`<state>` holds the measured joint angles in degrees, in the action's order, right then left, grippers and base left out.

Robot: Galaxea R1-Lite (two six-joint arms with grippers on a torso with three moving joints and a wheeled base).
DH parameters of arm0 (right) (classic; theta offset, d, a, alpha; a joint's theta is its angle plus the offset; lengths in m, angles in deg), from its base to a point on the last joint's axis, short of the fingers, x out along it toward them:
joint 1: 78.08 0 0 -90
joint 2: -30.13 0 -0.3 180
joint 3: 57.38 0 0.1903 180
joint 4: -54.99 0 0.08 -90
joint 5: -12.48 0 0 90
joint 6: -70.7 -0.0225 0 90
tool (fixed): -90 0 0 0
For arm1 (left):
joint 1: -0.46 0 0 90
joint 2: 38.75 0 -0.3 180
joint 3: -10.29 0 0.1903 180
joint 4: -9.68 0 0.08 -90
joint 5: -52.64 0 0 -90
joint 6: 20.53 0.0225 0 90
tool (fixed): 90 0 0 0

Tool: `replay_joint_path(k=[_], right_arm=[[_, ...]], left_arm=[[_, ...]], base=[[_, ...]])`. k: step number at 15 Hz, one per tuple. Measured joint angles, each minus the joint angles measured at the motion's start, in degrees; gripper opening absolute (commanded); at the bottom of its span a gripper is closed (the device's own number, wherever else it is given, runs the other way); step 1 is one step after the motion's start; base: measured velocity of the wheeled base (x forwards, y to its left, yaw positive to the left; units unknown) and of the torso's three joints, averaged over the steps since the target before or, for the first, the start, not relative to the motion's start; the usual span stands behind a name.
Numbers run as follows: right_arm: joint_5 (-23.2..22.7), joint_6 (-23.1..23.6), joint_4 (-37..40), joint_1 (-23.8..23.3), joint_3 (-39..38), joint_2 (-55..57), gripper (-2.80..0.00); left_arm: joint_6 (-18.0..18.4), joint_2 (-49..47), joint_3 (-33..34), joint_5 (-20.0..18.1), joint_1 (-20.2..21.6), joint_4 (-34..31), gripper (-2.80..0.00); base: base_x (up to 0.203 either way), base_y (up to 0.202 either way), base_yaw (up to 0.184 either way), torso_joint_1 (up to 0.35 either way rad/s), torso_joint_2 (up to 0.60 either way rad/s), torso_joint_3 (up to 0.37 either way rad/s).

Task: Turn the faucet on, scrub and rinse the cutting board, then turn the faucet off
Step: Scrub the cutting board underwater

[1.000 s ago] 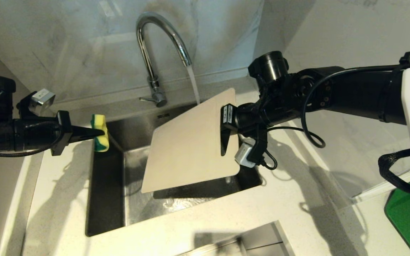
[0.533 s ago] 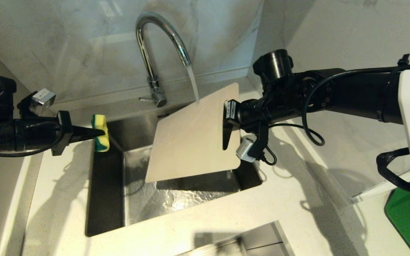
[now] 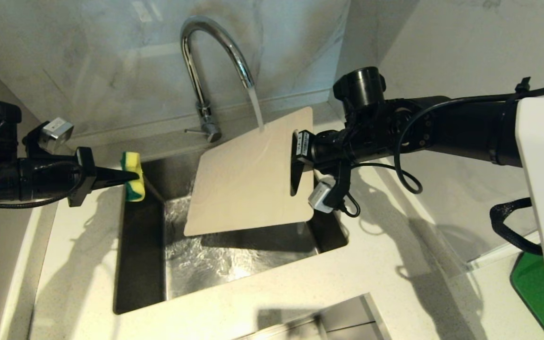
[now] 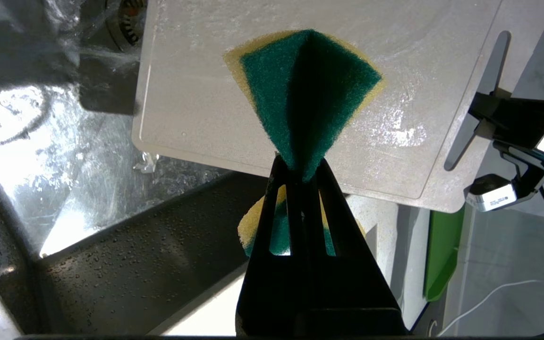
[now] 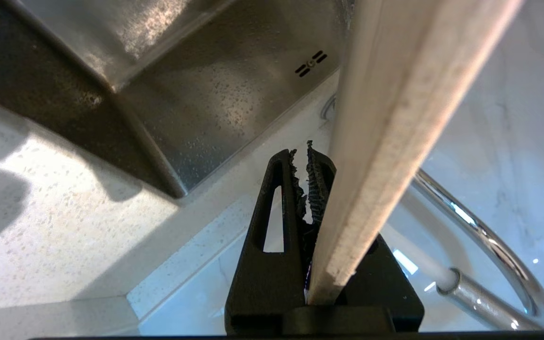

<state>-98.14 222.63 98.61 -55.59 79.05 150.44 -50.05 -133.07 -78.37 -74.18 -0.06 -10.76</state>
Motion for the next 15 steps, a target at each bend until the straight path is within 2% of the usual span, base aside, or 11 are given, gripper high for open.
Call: replay_joint_path(k=[15], right_arm=[[-0.9,-1.3,-1.8,-1.3,-0.1,0.9,-2.8]], left_arm=[[0.0,0.0,0.0,0.0,0.0,0.0,-2.8]], base=[[0.0,0.0,0.0,0.0,0.0,0.0]])
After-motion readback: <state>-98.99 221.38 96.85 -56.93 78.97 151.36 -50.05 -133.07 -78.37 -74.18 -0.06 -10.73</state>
